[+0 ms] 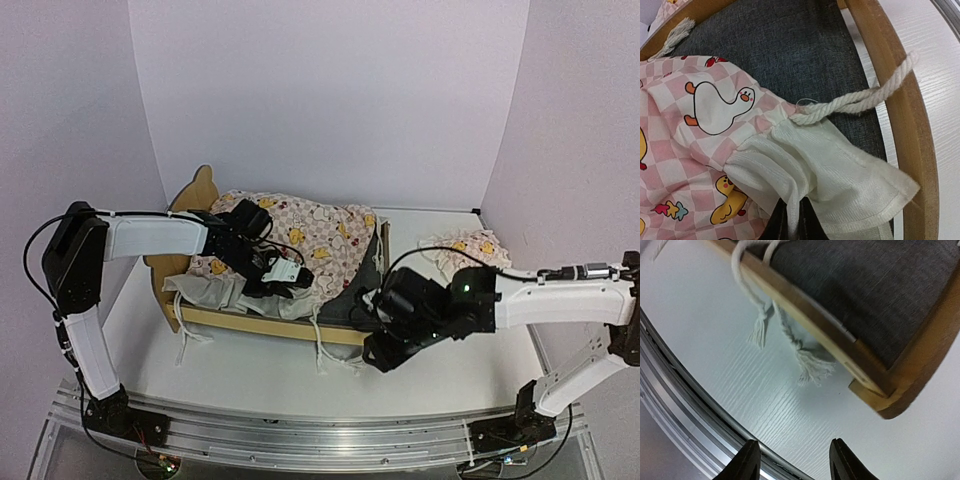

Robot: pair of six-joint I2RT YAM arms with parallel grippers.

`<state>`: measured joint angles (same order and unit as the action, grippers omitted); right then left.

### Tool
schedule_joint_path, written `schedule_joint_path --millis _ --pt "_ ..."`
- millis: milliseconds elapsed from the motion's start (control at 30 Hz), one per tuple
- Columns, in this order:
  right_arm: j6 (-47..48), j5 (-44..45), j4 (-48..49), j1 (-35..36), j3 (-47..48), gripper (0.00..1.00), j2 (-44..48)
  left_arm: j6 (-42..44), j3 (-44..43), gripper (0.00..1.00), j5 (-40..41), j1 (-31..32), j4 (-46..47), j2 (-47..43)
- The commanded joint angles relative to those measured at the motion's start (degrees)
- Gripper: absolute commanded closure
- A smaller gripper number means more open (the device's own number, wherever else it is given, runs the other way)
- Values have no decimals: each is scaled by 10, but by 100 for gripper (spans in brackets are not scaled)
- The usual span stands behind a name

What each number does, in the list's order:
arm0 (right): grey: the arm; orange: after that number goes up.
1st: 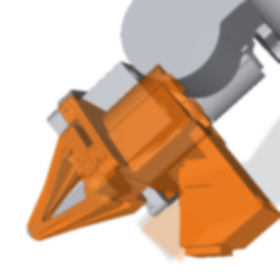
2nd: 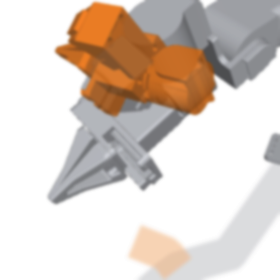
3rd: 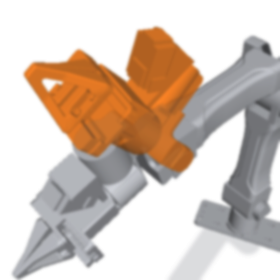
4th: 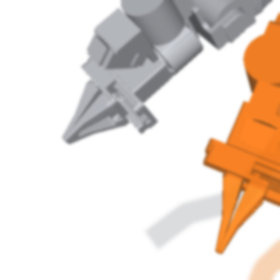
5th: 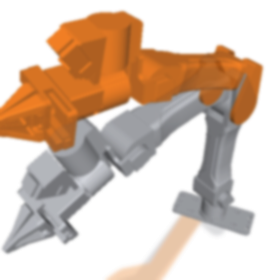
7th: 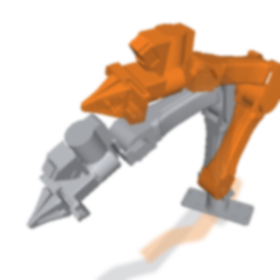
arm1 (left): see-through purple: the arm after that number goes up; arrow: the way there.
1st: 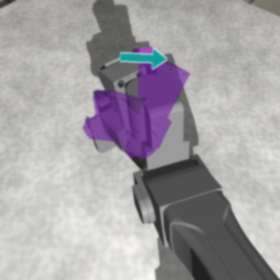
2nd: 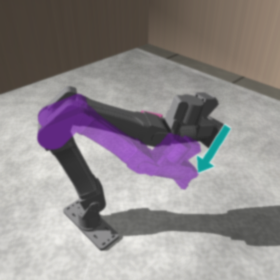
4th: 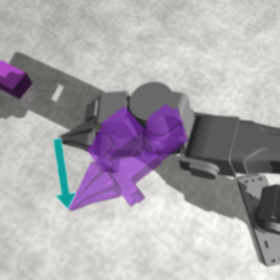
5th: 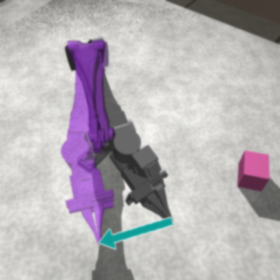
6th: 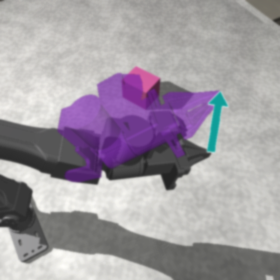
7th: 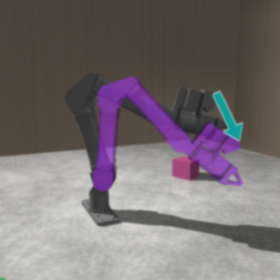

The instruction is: Set up the pet bed

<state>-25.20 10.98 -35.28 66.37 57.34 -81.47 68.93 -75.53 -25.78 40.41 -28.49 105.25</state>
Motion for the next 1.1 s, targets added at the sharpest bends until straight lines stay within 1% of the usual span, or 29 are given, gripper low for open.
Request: schedule_joint_path --millis 0,167,300,333,367,467,533,633,800,867,900,933,967,1000,1067 --pt "11 40 142 19 -69 53 45 -28 -50 98 -61 23 -12 8" --pt "-13 51 164 19 -122 56 62 -91 -86 100 -108 62 -28 14" --pt "-17 22 193 19 -154 61 54 -156 -125 100 -155 92 -17 27" --pt "-15 24 215 19 -176 61 56 -172 -140 100 -171 98 -16 33" --pt "-7 32 257 22 -198 61 64 -188 -157 100 -181 102 -17 39" --pt "54 73 370 44 -254 61 84 -225 -188 100 -207 113 -9 55" --pt "100 97 421 53 -276 60 83 -233 -191 100 -213 124 -1 60" --pt "136 117 443 54 -278 57 60 -259 -178 100 -228 132 22 69" --pt "125 129 484 54 -296 55 28 -296 -163 99 -235 147 78 90" --pt "116 129 486 54 -296 55 20 -309 -163 97 -227 148 89 100" --pt "112 128 486 54 -295 54 14 -310 -164 92 -218 147 87 103" --pt "107 129 486 55 -292 54 10 -310 -164 80 -214 145 83 102" --pt "103 130 486 56 -289 54 5 -310 -163 67 -212 143 78 99" --pt "99 131 488 58 -286 53 -4 -312 -162 50 -219 137 74 92" --pt "103 136 491 71 -275 51 -22 -312 -154 31 -239 123 68 61"
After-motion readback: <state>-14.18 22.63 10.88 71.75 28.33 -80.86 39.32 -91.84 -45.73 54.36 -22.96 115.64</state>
